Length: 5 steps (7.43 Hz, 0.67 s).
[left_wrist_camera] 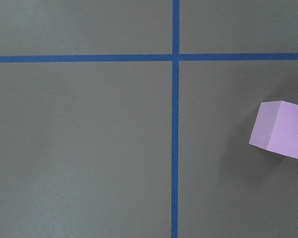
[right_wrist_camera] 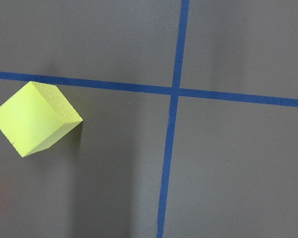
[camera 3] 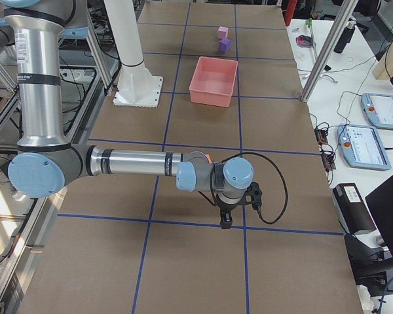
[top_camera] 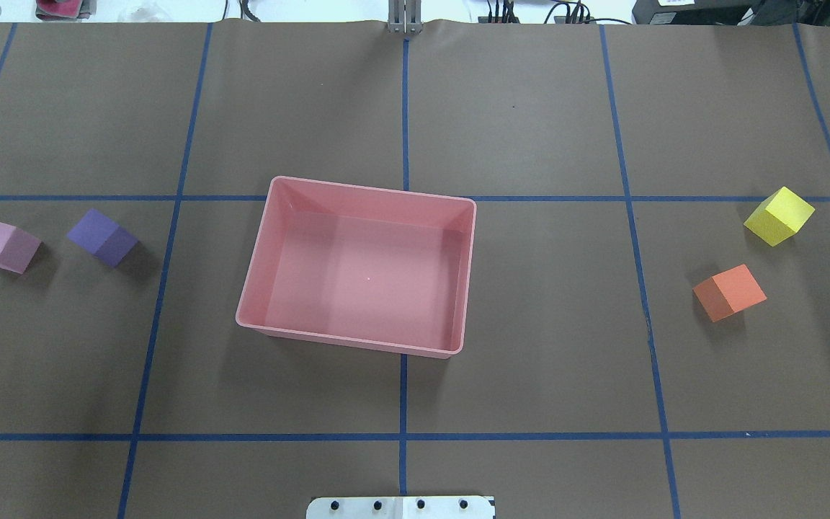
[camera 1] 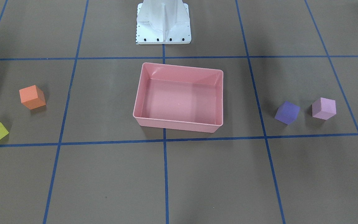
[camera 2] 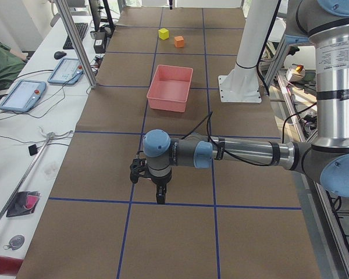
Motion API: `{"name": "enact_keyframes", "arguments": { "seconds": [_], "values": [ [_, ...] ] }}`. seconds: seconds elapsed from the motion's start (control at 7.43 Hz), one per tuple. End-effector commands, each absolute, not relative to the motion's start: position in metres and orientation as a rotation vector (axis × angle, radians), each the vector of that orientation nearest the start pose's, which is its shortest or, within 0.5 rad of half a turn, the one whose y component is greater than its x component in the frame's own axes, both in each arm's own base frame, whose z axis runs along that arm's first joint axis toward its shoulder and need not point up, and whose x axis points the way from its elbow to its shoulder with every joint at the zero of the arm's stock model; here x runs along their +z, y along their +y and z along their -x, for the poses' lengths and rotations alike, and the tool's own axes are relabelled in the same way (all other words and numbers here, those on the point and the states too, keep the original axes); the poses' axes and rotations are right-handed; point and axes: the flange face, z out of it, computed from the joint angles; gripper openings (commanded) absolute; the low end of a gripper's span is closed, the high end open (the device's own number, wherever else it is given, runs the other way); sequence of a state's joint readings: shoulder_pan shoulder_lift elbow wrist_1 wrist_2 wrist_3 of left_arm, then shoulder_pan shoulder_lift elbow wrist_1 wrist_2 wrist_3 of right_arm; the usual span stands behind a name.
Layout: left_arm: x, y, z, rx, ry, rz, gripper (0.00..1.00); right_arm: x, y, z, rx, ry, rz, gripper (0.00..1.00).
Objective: Place blocks into pink bin with both arms
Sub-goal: 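Lower the left gripper toward the light pink cube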
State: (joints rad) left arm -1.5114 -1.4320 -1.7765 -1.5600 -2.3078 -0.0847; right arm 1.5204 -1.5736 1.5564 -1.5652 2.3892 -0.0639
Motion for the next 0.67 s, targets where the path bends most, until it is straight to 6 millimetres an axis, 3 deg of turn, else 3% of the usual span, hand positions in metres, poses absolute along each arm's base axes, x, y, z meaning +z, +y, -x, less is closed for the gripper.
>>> {"name": "enact_keyframes", "arguments": {
  "seconds": [0.0, 0.27, 0.4, 0.54],
  "values": [
    [0.623, -0.439, 0.042, -0.005, 0.74, -0.007, 1.0, 0.662, -0.491, -0.036, -0.105, -0.823, -0.001, 0.99],
    [0.614, -0.44, 0.049, -0.015, 0.738, -0.03, 1.0, 0.653, -0.496, -0.035, -0.113, -0.829, -0.018, 0.99],
    [0.593, -0.44, 0.054, -0.019, 0.74, -0.055, 1.0, 0.64, -0.502, -0.034, -0.124, -0.83, -0.044, 0.99],
    [0.566, -0.453, 0.055, -0.004, 0.74, -0.104, 1.0, 0.619, -0.504, -0.034, -0.132, -0.828, -0.08, 0.99]
  ]
}}
